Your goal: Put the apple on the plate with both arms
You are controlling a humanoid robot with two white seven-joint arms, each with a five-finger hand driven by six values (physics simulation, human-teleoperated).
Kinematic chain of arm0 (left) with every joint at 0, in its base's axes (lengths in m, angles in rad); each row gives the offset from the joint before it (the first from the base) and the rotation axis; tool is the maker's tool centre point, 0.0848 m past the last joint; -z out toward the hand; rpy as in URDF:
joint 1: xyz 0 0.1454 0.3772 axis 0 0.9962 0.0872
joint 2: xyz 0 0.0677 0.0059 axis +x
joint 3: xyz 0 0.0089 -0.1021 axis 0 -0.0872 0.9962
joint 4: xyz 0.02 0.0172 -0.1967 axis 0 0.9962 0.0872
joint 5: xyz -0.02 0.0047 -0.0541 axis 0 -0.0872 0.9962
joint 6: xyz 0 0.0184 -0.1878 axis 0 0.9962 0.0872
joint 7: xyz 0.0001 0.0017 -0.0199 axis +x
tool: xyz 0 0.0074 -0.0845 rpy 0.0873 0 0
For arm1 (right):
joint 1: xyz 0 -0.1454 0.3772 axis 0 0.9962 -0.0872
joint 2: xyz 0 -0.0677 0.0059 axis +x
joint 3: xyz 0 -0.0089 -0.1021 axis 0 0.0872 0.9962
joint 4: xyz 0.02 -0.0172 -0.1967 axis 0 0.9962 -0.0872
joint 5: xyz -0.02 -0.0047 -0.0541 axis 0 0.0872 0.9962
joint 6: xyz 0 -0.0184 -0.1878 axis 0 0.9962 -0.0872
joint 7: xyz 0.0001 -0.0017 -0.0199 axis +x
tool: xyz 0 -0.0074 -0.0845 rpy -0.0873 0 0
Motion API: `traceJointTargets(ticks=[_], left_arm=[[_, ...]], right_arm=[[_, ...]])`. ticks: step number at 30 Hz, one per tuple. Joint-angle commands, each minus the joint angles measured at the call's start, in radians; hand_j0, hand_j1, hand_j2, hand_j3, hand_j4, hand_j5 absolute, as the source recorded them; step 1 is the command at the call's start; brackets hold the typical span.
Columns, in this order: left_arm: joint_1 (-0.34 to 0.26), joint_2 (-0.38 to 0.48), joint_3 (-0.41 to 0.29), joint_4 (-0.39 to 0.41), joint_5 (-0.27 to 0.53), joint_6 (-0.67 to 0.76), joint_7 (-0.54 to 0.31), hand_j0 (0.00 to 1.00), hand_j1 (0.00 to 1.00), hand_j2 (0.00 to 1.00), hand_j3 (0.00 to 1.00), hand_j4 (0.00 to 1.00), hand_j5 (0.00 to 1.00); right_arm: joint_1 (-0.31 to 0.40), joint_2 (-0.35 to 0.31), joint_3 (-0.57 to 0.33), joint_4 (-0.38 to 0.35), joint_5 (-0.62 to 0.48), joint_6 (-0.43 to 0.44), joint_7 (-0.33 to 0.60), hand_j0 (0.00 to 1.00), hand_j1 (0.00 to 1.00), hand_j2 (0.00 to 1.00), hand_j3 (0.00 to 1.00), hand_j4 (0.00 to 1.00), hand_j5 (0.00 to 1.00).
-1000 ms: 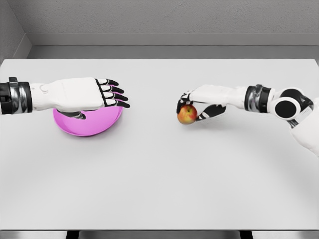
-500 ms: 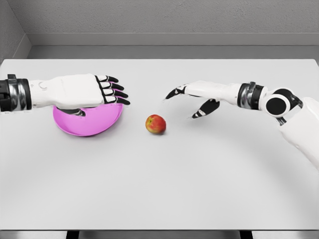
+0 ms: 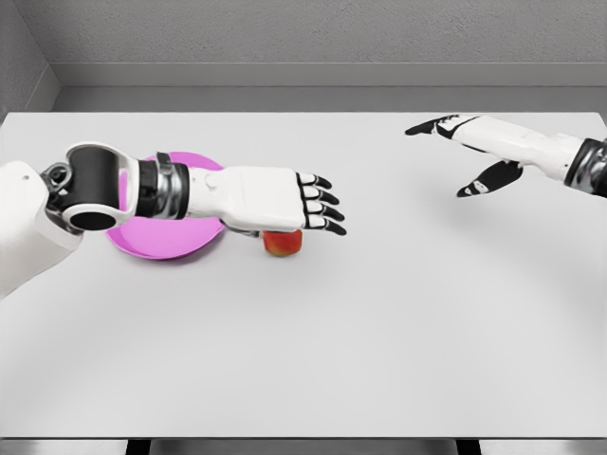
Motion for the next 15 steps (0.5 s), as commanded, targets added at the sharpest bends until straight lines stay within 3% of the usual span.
traceJointTargets(ticks=[1,9,12,15], left_arm=[[0.000,-0.004,-0.003,0.004,-0.005,0.002,-0.001,1.00,1.00,1.00,1.00,1.00,1.00],[0.000,0.004,-0.001,0.004,-0.005,0.002,-0.003,1.00,1.00,1.00,1.00,1.00,1.00],[-0.002,-0.001,-0.007,0.122,-0.033,0.002,-0.003,1.00,1.00,1.00,1.00,1.00,1.00],[-0.002,-0.007,-0.012,0.128,-0.034,0.002,-0.003,1.00,1.00,1.00,1.00,1.00,1.00]], right_arm=[[0.000,-0.001,-0.003,0.001,-0.007,-0.002,0.000,1.00,1.00,1.00,1.00,1.00,1.00],[0.011,-0.002,-0.003,0.017,-0.007,-0.003,0.000,1.00,1.00,1.00,1.00,1.00,1.00],[0.011,-0.002,-0.003,0.017,-0.007,-0.003,0.000,1.00,1.00,1.00,1.00,1.00,1.00],[0.011,-0.002,-0.001,0.017,-0.007,-0.003,0.000,1.00,1.00,1.00,1.00,1.00,1.00]])
